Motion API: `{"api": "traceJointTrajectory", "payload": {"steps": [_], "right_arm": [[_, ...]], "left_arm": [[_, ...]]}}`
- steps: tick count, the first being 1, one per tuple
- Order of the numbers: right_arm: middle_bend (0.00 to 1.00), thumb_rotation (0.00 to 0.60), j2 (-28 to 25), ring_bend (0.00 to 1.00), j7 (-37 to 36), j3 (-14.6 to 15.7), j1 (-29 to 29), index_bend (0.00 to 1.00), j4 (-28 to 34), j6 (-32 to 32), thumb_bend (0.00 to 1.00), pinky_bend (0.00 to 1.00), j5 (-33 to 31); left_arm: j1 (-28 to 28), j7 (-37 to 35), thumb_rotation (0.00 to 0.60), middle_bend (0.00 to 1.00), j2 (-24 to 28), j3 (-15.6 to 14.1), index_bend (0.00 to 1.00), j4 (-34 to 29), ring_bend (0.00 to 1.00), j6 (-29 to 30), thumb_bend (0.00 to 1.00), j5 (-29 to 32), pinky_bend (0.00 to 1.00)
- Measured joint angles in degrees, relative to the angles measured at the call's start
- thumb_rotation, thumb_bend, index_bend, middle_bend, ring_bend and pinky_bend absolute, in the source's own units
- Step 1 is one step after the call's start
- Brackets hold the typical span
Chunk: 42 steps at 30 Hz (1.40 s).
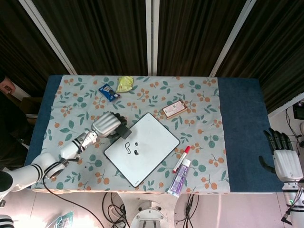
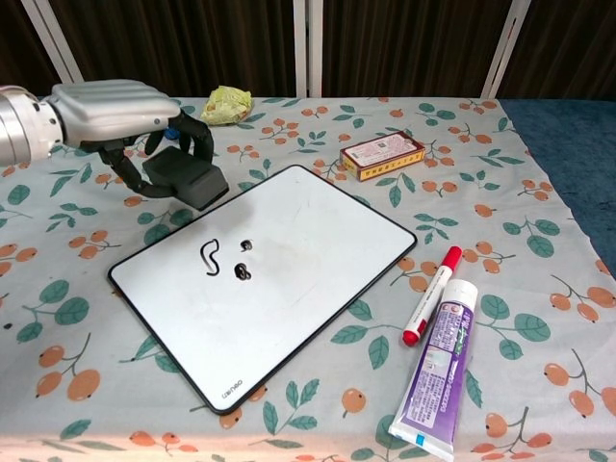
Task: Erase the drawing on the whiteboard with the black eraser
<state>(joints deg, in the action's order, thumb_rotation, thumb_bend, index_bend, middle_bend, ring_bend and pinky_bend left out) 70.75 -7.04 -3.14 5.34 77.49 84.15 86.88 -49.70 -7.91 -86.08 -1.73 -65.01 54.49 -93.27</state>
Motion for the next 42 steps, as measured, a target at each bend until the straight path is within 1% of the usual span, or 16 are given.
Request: {"api": "traceJointTrajectory", "payload": {"steps": [4, 7, 11, 14, 20, 27, 34, 42], "right_arm": [[0.00, 0.600, -0.13, 0.00, -0.51, -0.14, -0.14, 0.00, -0.29, 0.44, 0.26, 0.00, 0.06], [0.00, 0.600, -0.31, 0.00, -0.77, -0.22, -0.23, 0.00, -0.31, 0.56, 0.26, 0.00, -0.03], [0.00, 0.600, -0.34, 0.00, -0.90, -0.26, -0.24, 0.00, -0.39, 0.47, 0.26, 0.00, -0.15], [0.00, 0.600, -0.25, 0.00, -0.82, -0.24, -0.15, 0.00, -0.43, 0.25, 0.26, 0.00, -0.18], [0.00, 0.600, -0.12, 0.00, -0.22, -0.17, 0.03, 0.00, -0.11, 0.13, 0.26, 0.00, 0.07], [0.00, 0.600, -0.22, 0.00, 0.19, -0.18, -0.12, 0.00, 0.19, 0.20, 0.26, 0.00, -0.17], [0.00, 0.600, -0.03, 0.00, -0.04, -0.27, -0.15, 0.00, -0.14, 0.34, 0.26, 0.00, -0.17], [0.00, 0.600, 0.03, 0.00, -0.65, -0.37, -0.18, 0.00, -0.67, 0.22, 0.26, 0.00, -0.44]], "left_arm": [[-0.06, 6.40, 0.600, 0.52, 2.73, -1.33, 0.60, -9.45, 0.41, -1.35, 0.39, -0.78, 0.55], [0.11, 10.57, 0.600, 0.53, 4.05, -2.48, 0.61, -14.32, 0.42, -2.68, 0.39, -1.08, 0.55], [0.63, 13.98, 0.600, 0.54, 4.82, -3.63, 0.63, -17.27, 0.43, -3.63, 0.39, -1.37, 0.56], [1.02, 15.41, 0.600, 0.57, 5.26, -4.11, 0.66, -18.87, 0.46, -3.97, 0.40, -1.47, 0.58], [2.28, 18.83, 0.600, 0.61, 4.95, -4.63, 0.70, -18.86, 0.50, -3.49, 0.41, -1.68, 0.61], [3.74, 21.42, 0.600, 0.62, 3.35, -3.92, 0.71, -17.79, 0.50, -2.53, 0.41, -0.40, 0.61], [5.18, 21.55, 0.600, 0.62, -0.90, -2.59, 0.71, -14.73, 0.51, -0.09, 0.41, 0.04, 0.61], [3.86, 20.82, 0.600, 0.63, -6.11, 0.17, 0.72, -9.61, 0.51, -1.98, 0.41, 1.73, 0.62]]}}
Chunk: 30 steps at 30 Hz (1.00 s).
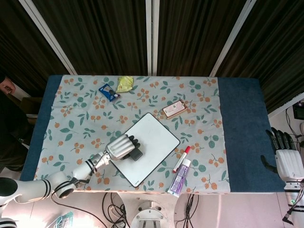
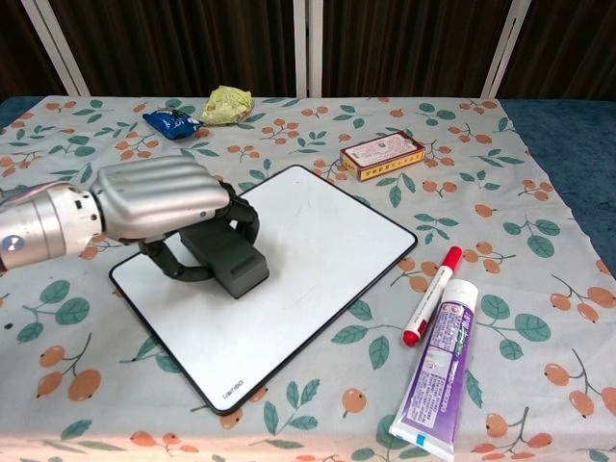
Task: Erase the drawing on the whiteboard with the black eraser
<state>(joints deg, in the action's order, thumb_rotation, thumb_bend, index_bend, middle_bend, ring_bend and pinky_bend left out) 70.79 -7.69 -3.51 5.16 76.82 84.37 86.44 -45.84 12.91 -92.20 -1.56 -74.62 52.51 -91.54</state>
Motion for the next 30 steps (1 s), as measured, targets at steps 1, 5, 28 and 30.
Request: {"api": "traceJointTrajectory", "payload": {"steps": [1, 5, 28, 30], "right_arm": [[0.00, 0.600, 0.03, 0.00, -0.09, 0.01, 0.00, 0.00, -0.11, -0.06, 0.26, 0.00, -0.03], [0.00, 0.600, 0.13, 0.00, -0.59, -0.03, -0.03, 0.00, -0.58, -0.20, 0.26, 0.00, -0.24], [0.00, 0.600, 0.46, 0.00, -1.32, -0.21, 0.22, 0.00, -1.69, -0.98, 0.26, 0.00, -0.64], [0.00, 0.600, 0.52, 0.00, -1.16, -0.12, 0.28, 0.00, -1.62, -1.06, 0.26, 0.00, -0.52]], "left_arm": [[-0.45, 0.01, 0.600, 0.63, -0.71, 0.48, 0.72, 0.78, 0.51, -0.61, 0.41, 0.35, 0.62], [-1.94, -0.15, 0.600, 0.63, -2.68, 2.24, 0.72, 3.06, 0.51, -2.55, 0.41, 1.90, 0.62], [-6.52, -1.74, 0.600, 0.64, -5.13, 5.35, 0.74, 7.86, 0.53, -6.66, 0.44, 5.60, 0.63], [-6.43, -1.46, 0.600, 0.65, -4.32, 4.95, 0.74, 6.44, 0.53, -6.65, 0.44, 5.45, 0.64]]}}
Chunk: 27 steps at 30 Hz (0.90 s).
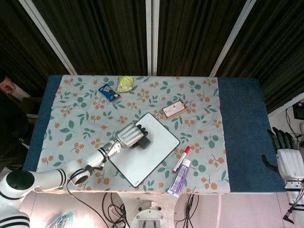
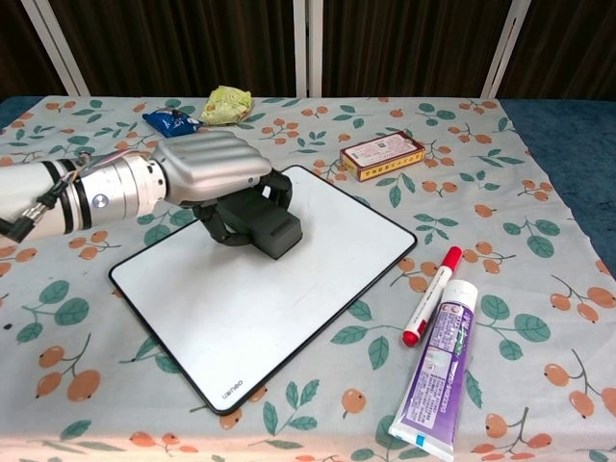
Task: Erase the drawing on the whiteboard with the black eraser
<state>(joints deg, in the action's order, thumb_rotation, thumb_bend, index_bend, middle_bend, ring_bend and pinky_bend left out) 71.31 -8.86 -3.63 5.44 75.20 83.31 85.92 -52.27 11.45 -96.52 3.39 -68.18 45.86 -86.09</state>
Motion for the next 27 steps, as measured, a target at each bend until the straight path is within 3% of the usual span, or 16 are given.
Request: {"api": "traceJointTrajectory", "payload": {"steps": [12, 20, 27], "right_arm": [[0.00, 0.600, 0.03, 0.00, 0.72, 0.16, -0.20, 0.00, 0.53, 0.58, 0.26, 0.00, 0.38], [0.00, 0.600, 0.38, 0.00, 1.66, 0.56, 0.00, 0.00, 1.01, 0.45, 0.26, 0.00, 1.03], [0.00, 0.600, 0.13, 0.00, 2.45, 0.53, -0.07, 0.00, 1.90, 0.98, 0.26, 0.00, 1.29]], "left_arm": [[1.62, 8.84, 0.600, 0.67, 12.09, -3.52, 0.77, -18.27, 0.56, -3.24, 0.45, 4.28, 0.66], [1.37, 19.22, 0.600, 0.69, 20.66, -6.07, 0.78, -29.58, 0.57, -7.25, 0.45, 16.05, 0.67], [1.53, 21.43, 0.600, 0.69, 24.74, -5.83, 0.78, -34.31, 0.57, -3.34, 0.45, 19.46, 0.67]]}}
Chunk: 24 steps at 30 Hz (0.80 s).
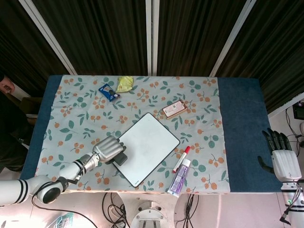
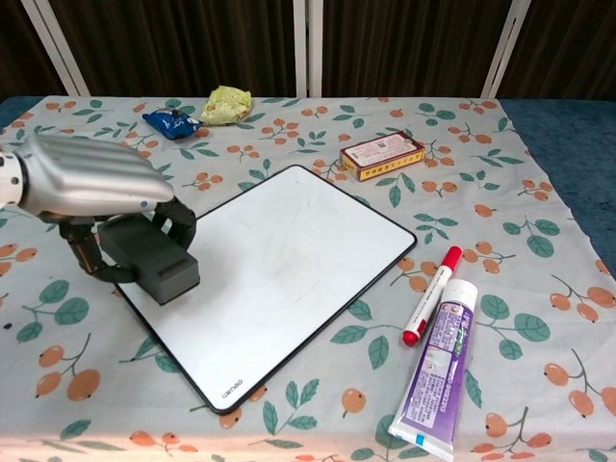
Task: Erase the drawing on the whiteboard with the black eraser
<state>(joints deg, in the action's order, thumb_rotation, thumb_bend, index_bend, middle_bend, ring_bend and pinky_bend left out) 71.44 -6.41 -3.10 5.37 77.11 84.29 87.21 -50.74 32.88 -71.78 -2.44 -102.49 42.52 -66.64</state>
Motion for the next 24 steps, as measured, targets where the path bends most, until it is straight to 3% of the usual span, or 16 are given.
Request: {"api": "traceJointTrajectory", "payload": {"steps": [3, 9, 17, 24], "right_arm": [[0.00, 0.600, -0.12, 0.00, 0.49, 0.10, -0.01, 0.00, 0.47, 0.03, 0.26, 0.00, 0.13], [0.00, 0.600, -0.20, 0.00, 1.09, 0.23, -0.08, 0.00, 0.98, 0.04, 0.26, 0.00, 0.16], [0.00, 0.600, -0.27, 0.00, 1.42, 0.13, -0.17, 0.00, 1.18, 0.12, 0.26, 0.00, -0.09], [0.00, 0.600, -0.13, 0.00, 1.65, 0.08, -0.13, 0.00, 1.30, 0.11, 0.26, 0.00, -0.09]], "left_arm": [[1.36, -2.52, 0.600, 0.69, -1.02, 1.20, 0.78, 2.16, 0.57, 4.54, 0.44, -2.16, 0.67], [3.79, -12.13, 0.600, 0.68, -5.46, 3.14, 0.78, 14.71, 0.57, 11.15, 0.43, -7.42, 0.67], [5.29, -24.75, 0.600, 0.68, -11.99, 4.56, 0.77, 35.15, 0.57, 8.30, 0.43, -7.90, 0.66], [5.98, -32.57, 0.600, 0.65, -15.19, 4.36, 0.72, 41.08, 0.54, 4.70, 0.39, -9.25, 0.64]]}}
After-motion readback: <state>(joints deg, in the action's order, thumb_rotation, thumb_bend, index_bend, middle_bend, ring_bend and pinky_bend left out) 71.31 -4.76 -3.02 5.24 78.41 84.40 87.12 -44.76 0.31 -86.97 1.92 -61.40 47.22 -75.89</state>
